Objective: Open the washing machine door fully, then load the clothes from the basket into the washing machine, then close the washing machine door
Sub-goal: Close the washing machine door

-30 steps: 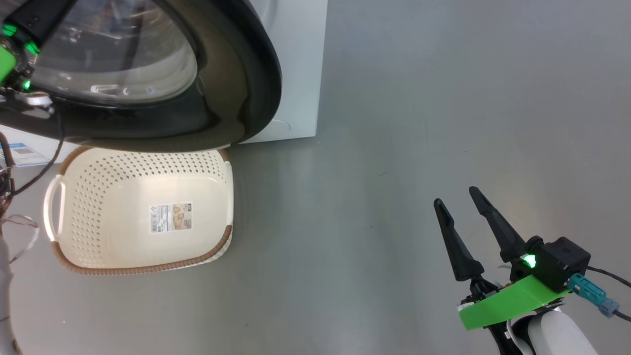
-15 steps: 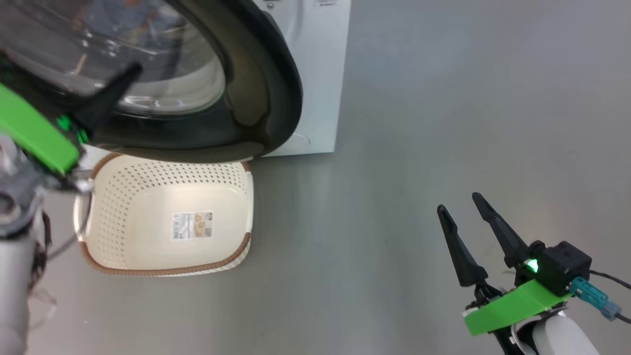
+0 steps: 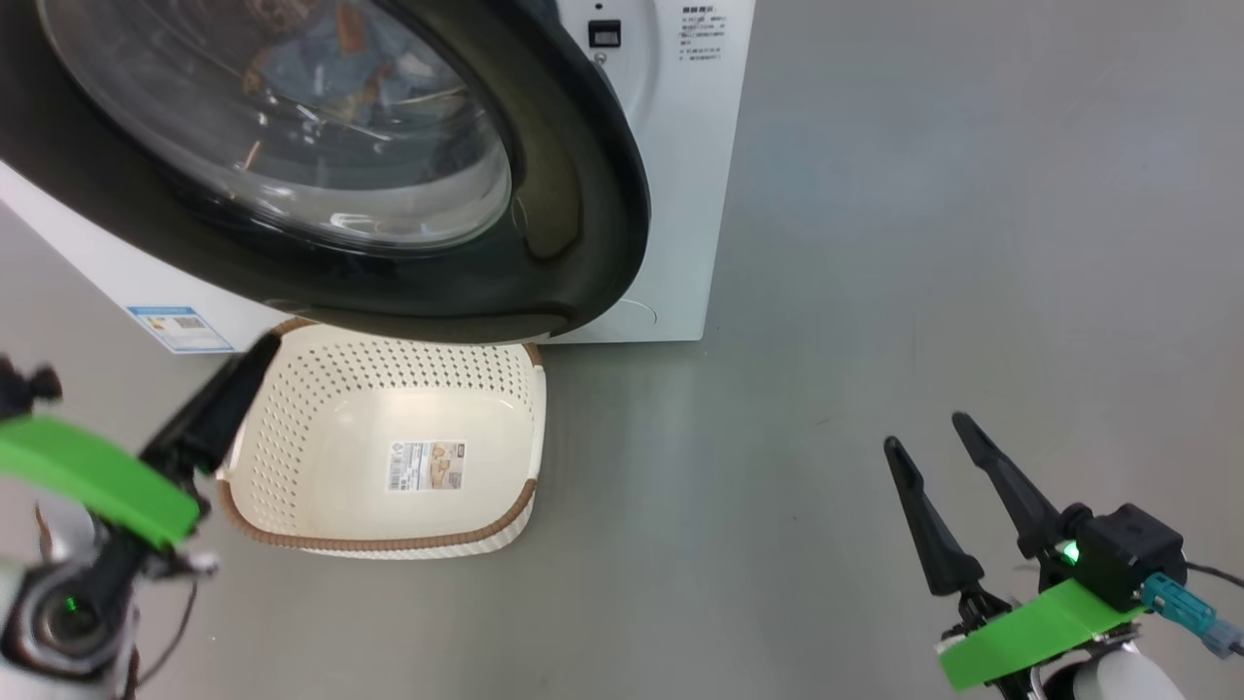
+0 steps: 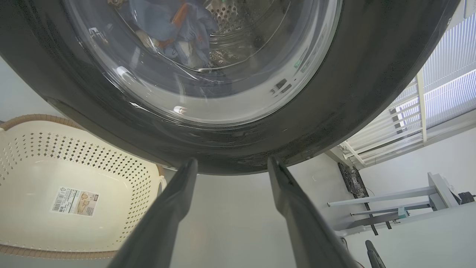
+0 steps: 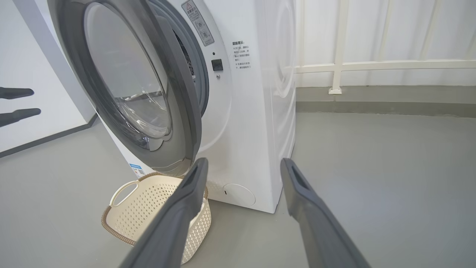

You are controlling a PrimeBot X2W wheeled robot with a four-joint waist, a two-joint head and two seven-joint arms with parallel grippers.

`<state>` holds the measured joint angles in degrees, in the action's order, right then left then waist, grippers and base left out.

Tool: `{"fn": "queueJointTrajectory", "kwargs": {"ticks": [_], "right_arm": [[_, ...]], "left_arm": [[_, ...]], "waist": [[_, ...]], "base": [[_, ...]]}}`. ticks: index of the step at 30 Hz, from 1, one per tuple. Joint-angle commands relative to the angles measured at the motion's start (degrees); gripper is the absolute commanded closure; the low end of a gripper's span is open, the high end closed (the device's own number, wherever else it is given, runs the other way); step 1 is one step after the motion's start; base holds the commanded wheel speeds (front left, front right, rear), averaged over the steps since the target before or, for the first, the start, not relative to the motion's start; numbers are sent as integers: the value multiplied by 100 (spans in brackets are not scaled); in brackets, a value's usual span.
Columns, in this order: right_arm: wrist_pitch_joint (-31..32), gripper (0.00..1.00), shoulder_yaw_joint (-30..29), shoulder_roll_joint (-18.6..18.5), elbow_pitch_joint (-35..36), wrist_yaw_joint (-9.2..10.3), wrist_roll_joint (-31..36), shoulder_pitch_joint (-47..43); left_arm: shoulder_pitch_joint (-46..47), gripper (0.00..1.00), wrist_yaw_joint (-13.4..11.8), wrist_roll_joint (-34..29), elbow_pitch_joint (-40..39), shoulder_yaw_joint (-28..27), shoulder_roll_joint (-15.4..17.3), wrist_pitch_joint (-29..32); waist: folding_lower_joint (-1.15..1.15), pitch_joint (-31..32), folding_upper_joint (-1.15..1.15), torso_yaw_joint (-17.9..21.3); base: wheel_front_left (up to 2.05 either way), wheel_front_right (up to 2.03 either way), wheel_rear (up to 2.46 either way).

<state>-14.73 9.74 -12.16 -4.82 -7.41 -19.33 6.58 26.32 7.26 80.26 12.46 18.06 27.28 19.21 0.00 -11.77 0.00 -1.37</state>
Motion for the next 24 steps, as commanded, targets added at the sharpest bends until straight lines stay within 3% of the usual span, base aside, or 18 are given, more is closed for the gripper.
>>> {"fn": "queueJointTrajectory", "kwargs": {"ticks": [1, 12, 24], "right_arm": [[-27, 0, 55, -85, 141, -8, -16, -164], [-27, 0, -135, -177, 161, -8, -25, -446], [-27, 0, -378, -153, 176, -8, -42, -826]], "left_arm": [[-158, 0, 23, -74, -154, -154, 331, -363], [-1128, 0, 23, -301, -141, 419, 580, -2062], [-1592, 0, 23, -259, 345, 1278, 753, -3048]], "waist": [[0, 54, 0, -32], [0, 155, 0, 11], [0, 332, 0, 234]], "base": [[0, 0, 0], [0, 0, 0], [0, 0, 0]]}}
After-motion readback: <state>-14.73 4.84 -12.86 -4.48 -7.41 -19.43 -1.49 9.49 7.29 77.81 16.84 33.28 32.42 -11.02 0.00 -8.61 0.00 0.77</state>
